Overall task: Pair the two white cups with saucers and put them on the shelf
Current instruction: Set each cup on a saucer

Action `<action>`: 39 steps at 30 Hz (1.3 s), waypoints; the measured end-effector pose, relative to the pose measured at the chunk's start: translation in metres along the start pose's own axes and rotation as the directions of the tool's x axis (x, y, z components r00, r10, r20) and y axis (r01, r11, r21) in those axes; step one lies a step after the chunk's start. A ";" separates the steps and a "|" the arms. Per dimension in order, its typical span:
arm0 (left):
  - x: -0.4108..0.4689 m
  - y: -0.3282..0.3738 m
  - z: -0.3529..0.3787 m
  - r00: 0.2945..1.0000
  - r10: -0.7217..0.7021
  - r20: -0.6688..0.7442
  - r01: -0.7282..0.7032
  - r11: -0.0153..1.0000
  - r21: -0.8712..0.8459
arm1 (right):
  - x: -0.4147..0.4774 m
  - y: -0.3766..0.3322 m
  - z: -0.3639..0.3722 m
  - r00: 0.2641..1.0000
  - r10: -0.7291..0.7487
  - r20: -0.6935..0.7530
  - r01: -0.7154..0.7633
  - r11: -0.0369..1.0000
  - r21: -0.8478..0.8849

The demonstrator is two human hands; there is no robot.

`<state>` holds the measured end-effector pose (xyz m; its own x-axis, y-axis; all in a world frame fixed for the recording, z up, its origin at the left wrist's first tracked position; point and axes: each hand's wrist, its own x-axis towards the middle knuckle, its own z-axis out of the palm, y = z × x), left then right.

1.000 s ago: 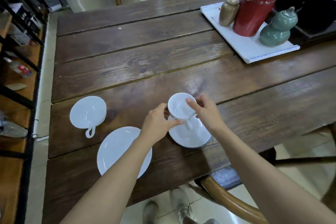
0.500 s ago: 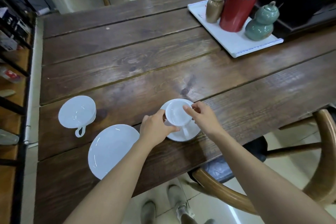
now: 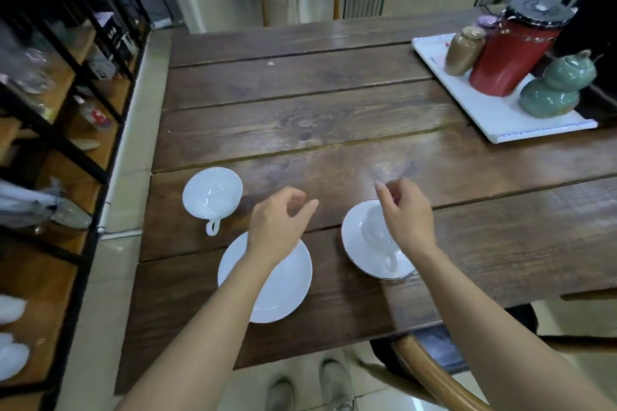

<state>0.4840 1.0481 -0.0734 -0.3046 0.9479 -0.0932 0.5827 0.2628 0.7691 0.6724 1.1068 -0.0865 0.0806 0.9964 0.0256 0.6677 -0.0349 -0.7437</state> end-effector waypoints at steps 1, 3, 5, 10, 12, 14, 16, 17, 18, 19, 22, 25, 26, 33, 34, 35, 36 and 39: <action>0.002 -0.008 -0.015 0.992 -0.019 -0.123 0.013 0.999 -0.043 | 0.000 -0.012 0.010 0.999 -0.036 0.030 0.035 0.999 0.027; 0.008 -0.026 -0.044 0.943 -0.105 -0.316 0.081 0.993 -0.090 | -0.001 -0.035 0.035 0.992 -0.086 0.093 0.083 0.996 0.036; 0.016 -0.046 -0.070 0.887 -0.225 -0.404 0.182 0.973 -0.144 | -0.003 -0.057 0.062 0.976 -0.081 0.203 0.065 0.994 0.088; 0.028 -0.083 -0.105 0.850 -0.527 -0.028 0.423 0.712 -0.561 | -0.013 -0.105 0.118 0.870 -0.074 0.488 -0.002 0.988 0.154; 0.034 -0.091 -0.108 0.844 -0.524 0.116 0.452 0.577 -0.680 | -0.017 -0.120 0.134 0.764 0.019 0.645 -0.232 0.941 0.247; 0.036 -0.092 -0.111 0.848 -0.482 0.221 0.457 0.455 -0.764 | -0.017 -0.128 0.148 0.666 0.036 0.745 -0.389 0.869 0.306; 0.038 -0.092 -0.114 0.844 -0.445 0.300 0.482 0.382 -0.789 | -0.017 -0.132 0.158 0.615 0.012 0.789 -0.444 0.832 0.333; 0.038 -0.093 -0.116 0.844 -0.431 0.318 0.488 0.374 -0.789 | -0.017 -0.134 0.160 0.614 0.011 0.789 -0.456 0.822 0.342; 0.038 -0.094 -0.117 0.847 -0.427 0.318 0.486 0.375 -0.790 | -0.017 -0.135 0.162 0.625 0.019 0.781 -0.467 0.810 0.354; 0.038 -0.095 -0.119 0.848 -0.438 0.298 0.478 0.388 -0.789 | -0.015 -0.134 0.163 0.642 0.035 0.766 -0.477 0.801 0.363; 0.037 -0.091 -0.122 0.844 -0.495 0.208 0.463 0.475 -0.748 | -0.015 -0.135 0.157 0.728 0.103 0.678 -0.466 0.799 0.379; 0.036 -0.081 -0.120 0.847 -0.513 0.138 0.456 0.569 -0.684 | -0.021 -0.133 0.143 0.827 0.116 0.550 -0.370 0.850 0.376; 0.035 -0.077 -0.118 0.850 -0.511 0.131 0.461 0.600 -0.653 | -0.024 -0.131 0.137 0.855 0.108 0.508 -0.329 0.869 0.369; 0.013 -0.067 -0.094 0.838 -0.499 0.219 0.535 0.676 -0.506 | -0.046 -0.103 0.111 0.915 0.126 0.383 -0.264 0.905 0.335; 0.009 -0.067 -0.091 0.830 -0.505 0.236 0.550 0.673 -0.494 | -0.051 -0.098 0.109 0.916 0.138 0.376 -0.269 0.907 0.323; 0.005 -0.067 -0.088 0.822 -0.512 0.251 0.565 0.671 -0.480 | -0.056 -0.094 0.107 0.917 0.150 0.371 -0.276 0.908 0.315; 0.002 -0.067 -0.086 0.812 -0.521 0.263 0.580 0.669 -0.464 | -0.061 -0.091 0.105 0.916 0.160 0.368 -0.282 0.910 0.305; -0.007 -0.069 -0.081 0.787 -0.535 0.308 0.616 0.652 -0.442 | -0.074 -0.082 0.101 0.912 0.194 0.362 -0.300 0.916 0.265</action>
<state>0.3850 1.0087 -0.0742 -0.3192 0.6608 -0.6793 -0.1403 0.6760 0.7234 0.5369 1.0438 -0.0946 -0.0653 0.9295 -0.3630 0.3916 -0.3107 -0.8661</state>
